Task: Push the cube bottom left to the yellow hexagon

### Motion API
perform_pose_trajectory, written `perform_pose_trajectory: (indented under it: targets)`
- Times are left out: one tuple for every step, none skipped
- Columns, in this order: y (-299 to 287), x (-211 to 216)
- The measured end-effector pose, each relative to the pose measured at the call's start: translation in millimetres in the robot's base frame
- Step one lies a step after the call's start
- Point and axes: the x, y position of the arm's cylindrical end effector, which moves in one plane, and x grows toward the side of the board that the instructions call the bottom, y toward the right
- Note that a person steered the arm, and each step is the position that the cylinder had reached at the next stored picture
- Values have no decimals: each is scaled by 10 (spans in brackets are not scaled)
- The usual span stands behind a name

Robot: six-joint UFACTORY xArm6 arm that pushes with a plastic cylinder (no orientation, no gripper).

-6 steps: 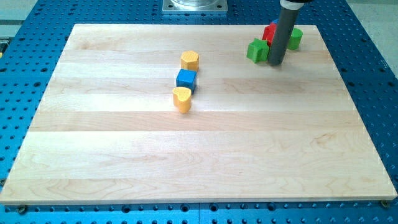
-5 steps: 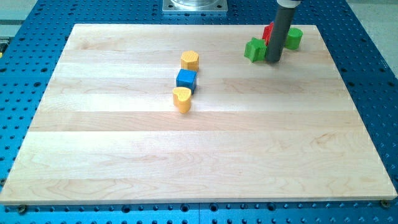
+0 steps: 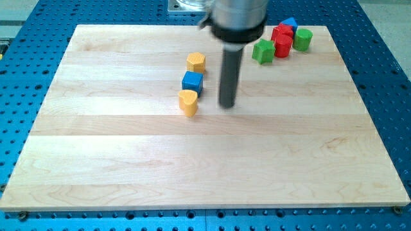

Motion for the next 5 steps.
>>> perform_pose_trajectory:
  targets:
    - [-23, 35]
    - [-21, 325]
    - [210, -40]
    - [211, -275]
    - [42, -546]
